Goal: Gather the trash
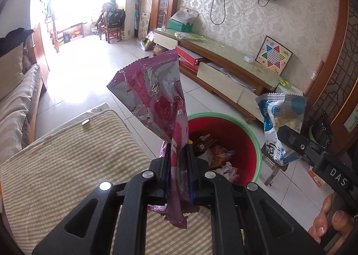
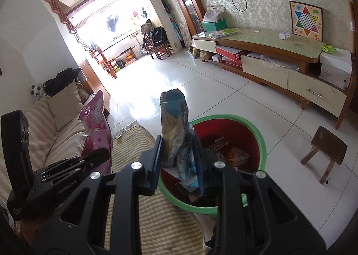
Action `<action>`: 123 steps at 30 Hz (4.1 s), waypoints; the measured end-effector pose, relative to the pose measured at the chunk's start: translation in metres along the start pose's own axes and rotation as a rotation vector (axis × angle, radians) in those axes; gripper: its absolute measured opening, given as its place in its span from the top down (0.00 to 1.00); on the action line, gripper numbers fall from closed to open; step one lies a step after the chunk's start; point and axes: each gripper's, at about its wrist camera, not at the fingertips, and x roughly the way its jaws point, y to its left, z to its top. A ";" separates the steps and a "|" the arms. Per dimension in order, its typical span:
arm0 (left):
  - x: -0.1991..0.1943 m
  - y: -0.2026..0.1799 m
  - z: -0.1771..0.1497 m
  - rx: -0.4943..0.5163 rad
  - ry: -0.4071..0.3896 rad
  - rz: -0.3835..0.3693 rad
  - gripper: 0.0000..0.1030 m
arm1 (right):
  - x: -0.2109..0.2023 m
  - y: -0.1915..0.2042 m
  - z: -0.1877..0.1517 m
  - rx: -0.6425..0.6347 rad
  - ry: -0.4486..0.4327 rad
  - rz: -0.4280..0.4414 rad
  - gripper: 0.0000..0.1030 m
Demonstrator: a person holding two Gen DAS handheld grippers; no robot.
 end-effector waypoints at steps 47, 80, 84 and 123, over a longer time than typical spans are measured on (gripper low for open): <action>-0.056 0.040 0.016 -0.070 -0.152 0.142 0.08 | 0.092 -0.010 -0.018 -0.106 0.173 -0.091 0.09; -0.208 0.110 0.004 -0.167 -0.452 0.398 0.08 | -0.049 0.170 -0.033 -0.354 -0.344 -0.030 0.05; -0.208 0.115 0.004 -0.197 -0.450 0.367 0.08 | -0.047 0.176 -0.036 -0.399 -0.331 -0.030 0.05; -0.193 0.118 -0.002 -0.216 -0.402 0.362 0.08 | -0.036 0.153 -0.043 -0.358 -0.265 -0.053 0.05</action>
